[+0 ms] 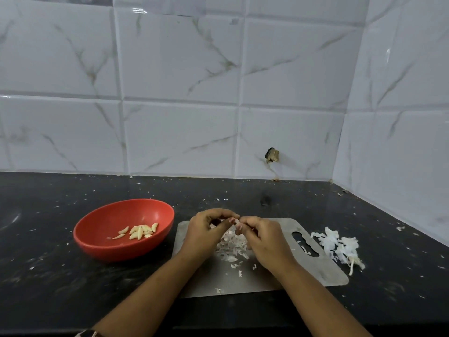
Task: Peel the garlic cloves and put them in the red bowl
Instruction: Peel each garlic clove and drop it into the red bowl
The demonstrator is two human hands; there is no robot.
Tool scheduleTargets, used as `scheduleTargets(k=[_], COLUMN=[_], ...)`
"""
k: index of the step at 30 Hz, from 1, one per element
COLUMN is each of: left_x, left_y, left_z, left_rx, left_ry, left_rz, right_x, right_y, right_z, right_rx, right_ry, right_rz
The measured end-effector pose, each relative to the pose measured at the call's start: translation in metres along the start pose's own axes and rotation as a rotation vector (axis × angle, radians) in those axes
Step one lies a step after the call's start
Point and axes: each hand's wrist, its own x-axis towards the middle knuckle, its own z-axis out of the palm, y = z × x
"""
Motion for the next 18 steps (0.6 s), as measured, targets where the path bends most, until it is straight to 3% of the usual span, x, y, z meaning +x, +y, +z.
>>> scheduleTargets(k=[8, 18], left_x=[0.0005, 0.0004], left_y=[-0.0032, -0.0017], left_z=[0.0021, 0.0022], left_rx=[-0.031, -0.101], left_ry=[0.014, -0.013], left_rz=[-0.042, -0.141], right_x=[0.0039, 0.0027], right_y=[0.0019, 0.0025], right_z=[-0.0028, -0.0030], right_rx=[0.155, 0.033], right_ry=[0.107, 0.138], right_rz=[0.027, 0.008])
